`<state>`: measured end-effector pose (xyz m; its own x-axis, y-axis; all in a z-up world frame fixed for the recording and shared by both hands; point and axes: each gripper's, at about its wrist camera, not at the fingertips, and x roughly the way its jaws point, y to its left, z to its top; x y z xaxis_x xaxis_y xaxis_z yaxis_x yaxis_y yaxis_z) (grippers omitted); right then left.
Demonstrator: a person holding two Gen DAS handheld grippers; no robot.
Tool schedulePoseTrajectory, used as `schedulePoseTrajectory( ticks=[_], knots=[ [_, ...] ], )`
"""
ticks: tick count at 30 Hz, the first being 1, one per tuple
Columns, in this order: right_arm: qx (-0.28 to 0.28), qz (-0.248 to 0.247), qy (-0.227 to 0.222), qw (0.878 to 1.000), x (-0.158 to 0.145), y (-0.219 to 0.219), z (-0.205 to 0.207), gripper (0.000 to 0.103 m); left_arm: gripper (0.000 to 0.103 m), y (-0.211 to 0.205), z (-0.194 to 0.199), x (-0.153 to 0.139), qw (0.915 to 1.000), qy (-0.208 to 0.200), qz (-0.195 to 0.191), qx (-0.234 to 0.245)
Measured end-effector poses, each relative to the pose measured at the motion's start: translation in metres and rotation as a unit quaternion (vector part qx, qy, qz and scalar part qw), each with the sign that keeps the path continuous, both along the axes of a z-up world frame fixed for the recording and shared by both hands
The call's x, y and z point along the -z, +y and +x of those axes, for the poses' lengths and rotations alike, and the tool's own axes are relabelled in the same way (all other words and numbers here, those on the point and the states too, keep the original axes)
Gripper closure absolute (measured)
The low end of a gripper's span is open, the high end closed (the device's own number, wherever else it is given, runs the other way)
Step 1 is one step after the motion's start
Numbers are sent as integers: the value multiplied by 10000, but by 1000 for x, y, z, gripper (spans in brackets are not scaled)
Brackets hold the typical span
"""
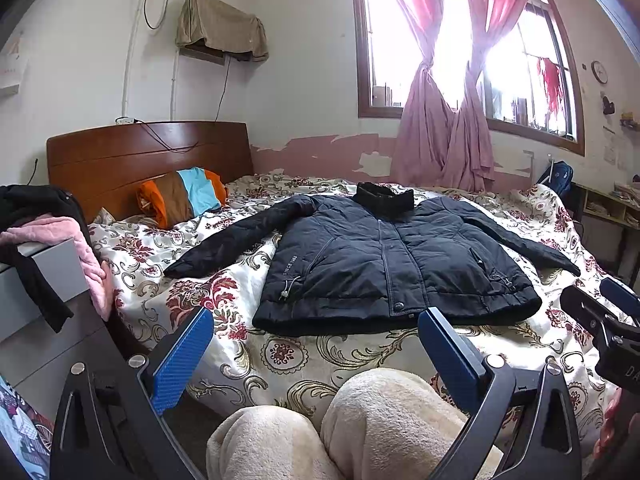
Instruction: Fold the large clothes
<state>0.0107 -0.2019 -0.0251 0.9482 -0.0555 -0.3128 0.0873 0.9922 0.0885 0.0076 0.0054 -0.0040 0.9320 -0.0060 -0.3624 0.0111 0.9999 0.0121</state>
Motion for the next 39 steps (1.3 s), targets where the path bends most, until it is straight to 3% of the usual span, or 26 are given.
schedulePoseTrajectory(
  ticks=[39],
  knots=[
    [-16,-2,39,10000,5,3,-2,1,0,-1,-1,0,10000,-17,7,-7]
  ],
)
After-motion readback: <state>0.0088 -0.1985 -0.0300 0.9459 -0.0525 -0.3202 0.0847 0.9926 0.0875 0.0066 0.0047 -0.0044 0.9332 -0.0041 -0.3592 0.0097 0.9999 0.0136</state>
